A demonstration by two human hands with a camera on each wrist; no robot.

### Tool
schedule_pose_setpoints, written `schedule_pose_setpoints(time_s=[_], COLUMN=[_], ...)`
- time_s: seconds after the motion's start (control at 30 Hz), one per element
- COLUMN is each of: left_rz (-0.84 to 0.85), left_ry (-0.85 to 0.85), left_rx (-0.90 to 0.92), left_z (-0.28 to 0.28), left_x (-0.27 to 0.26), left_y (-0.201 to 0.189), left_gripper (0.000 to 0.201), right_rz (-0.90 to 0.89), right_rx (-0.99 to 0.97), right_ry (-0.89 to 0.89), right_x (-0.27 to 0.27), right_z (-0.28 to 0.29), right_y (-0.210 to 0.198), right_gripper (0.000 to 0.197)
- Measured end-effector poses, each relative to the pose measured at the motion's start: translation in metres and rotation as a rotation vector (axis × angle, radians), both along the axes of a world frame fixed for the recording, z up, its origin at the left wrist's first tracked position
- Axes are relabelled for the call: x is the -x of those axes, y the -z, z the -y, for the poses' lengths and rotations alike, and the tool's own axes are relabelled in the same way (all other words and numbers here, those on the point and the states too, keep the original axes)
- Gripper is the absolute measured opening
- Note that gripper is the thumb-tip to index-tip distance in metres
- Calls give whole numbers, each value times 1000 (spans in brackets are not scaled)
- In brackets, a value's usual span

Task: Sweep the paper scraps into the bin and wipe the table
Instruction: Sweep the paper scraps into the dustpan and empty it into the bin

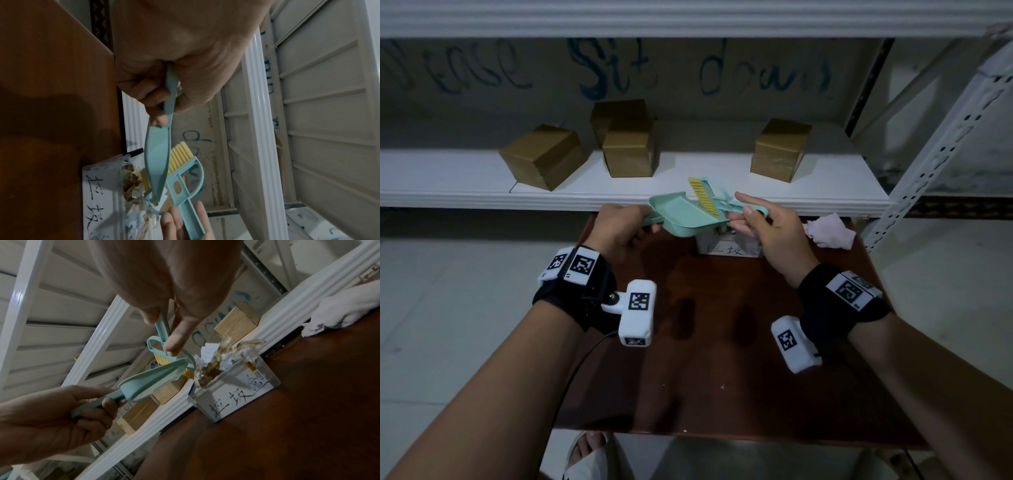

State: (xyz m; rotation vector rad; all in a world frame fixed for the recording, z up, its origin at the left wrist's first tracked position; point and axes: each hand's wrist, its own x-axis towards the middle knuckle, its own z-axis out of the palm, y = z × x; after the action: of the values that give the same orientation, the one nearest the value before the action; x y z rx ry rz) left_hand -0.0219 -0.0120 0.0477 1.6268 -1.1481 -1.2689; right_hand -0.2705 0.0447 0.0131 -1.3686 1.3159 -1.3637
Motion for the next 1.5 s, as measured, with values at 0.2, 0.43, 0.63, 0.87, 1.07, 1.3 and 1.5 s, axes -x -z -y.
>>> schedule_pose_setpoints(time_s=[0.2,0.43,0.63,0.87,1.07,1.3,1.5], left_rz=[-60,-140,-192,-244,-238,-224,-231], left_ry=[-54,-86,-148,-188,-215,-187,-210], left_rx=[0,17,15,33,41,41,53], left_z=[1,7,14,17,17,15,12], left_x=[-3,-7,-9,-9,-7,-8,-9], left_y=[-2,1,5,6,4,4,1], left_gripper=[19,18,17,16,16,18,15], right_rz=[203,284,-92,-691,-1024,-1049,-980], right_rx=[1,99,206,309,323,217,150], right_ry=[22,103,260,200,22,-31,-9], right_x=[2,19,38,40,27,18,16], right_z=[-2,-2,0,-1,0,1,4], right_y=[-13,-29,-34,-21,5,18,12], right_gripper=[36,35,32,34,34,28,30])
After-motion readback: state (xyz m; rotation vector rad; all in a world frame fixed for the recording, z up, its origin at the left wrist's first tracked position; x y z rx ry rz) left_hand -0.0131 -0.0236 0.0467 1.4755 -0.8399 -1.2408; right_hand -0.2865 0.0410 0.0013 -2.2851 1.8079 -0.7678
